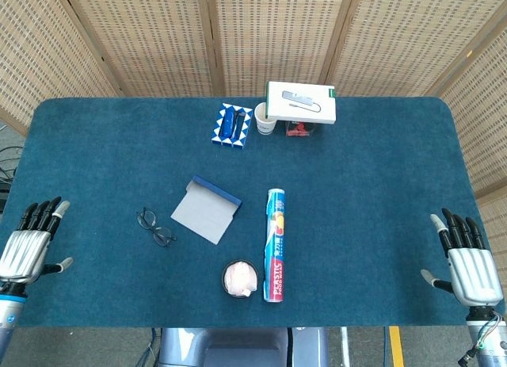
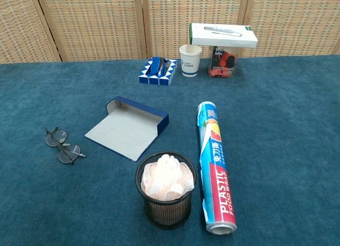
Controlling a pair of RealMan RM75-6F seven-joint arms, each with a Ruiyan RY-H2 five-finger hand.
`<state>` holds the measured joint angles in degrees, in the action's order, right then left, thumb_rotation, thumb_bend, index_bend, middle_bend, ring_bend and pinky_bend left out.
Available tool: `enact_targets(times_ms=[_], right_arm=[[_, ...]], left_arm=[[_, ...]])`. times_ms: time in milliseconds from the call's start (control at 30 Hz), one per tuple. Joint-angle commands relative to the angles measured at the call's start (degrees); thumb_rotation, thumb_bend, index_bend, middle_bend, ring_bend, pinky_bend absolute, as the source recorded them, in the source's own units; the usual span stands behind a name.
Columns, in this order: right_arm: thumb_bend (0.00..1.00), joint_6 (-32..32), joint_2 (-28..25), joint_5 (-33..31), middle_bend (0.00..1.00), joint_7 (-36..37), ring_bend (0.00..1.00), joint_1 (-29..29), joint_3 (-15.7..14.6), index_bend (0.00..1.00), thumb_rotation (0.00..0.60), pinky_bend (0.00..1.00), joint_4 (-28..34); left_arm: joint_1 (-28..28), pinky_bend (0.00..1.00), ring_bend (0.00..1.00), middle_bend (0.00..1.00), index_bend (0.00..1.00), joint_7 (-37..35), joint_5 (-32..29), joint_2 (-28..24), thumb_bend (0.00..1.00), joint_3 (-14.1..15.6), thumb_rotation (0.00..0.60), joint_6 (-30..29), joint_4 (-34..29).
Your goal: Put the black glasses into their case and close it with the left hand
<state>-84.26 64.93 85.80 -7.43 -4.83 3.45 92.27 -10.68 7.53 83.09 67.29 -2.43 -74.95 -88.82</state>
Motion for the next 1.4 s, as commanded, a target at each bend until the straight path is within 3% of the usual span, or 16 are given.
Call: enact_targets(times_ms=[33, 167, 367, 700, 1233, 1400], right_arm=[[0.00, 0.0, 0.0, 0.0, 0.00, 0.1, 0.00, 0.0, 0.0, 0.00, 0.600, 0.00, 0.0], [0.00, 0.1, -0.1, -0.1, 0.00, 0.2, 0.00, 0.0, 0.0, 0.00, 0.600, 0.00, 0.0], [0.00, 0.0, 0.0, 0.0, 0.00, 0.1, 0.00, 0.0, 0.0, 0.00, 0.600, 0.00, 0.0], [0.00, 0.3, -0.1, 0.0, 0.00, 0.4, 0.00, -0.2, 0.0, 0.00, 0.600, 0.00, -0.1], [0.00, 0.3, -0.1, 0.2, 0.00, 0.5, 0.00, -0.2, -0.1, 0.00, 0.600, 0.00, -0.2], [0.00, 0.3, -0.1, 0.1, 0.00, 0.5, 0.00, -0.2, -0.1, 0.00, 0.600, 0.00, -0.2]], left_arm=[[-2.4, 0.00, 0.00, 0.00, 0.01, 1.0, 0.1, 1.4, 0.04, -0.4, 0.600, 2.7, 0.9], [-7.4, 0.00, 0.00, 0.00, 0.13, 2.5, 2.0, 4.2, 0.11, -1.4, 0.600, 7.5, 4.6], [-15.1, 0.00, 0.00, 0.00, 0.31, -2.6, 7.2, 8.7, 0.25, -1.5, 0.600, 14.1, 13.5], [-20.5, 0.00, 0.00, 0.00, 0.35, -3.0, 7.8, 16.1, 0.27, -1.8, 0.600, 18.1, 22.4], [-21.9, 0.00, 0.00, 0.00, 0.38, -3.0, 7.1, 21.4, 0.30, 1.1, 0.600, 20.1, 27.6], [-22.4, 0.00, 0.00, 0.00, 0.43, -1.5, 6.5, 22.3, 0.33, 1.5, 0.600, 20.7, 27.8]])
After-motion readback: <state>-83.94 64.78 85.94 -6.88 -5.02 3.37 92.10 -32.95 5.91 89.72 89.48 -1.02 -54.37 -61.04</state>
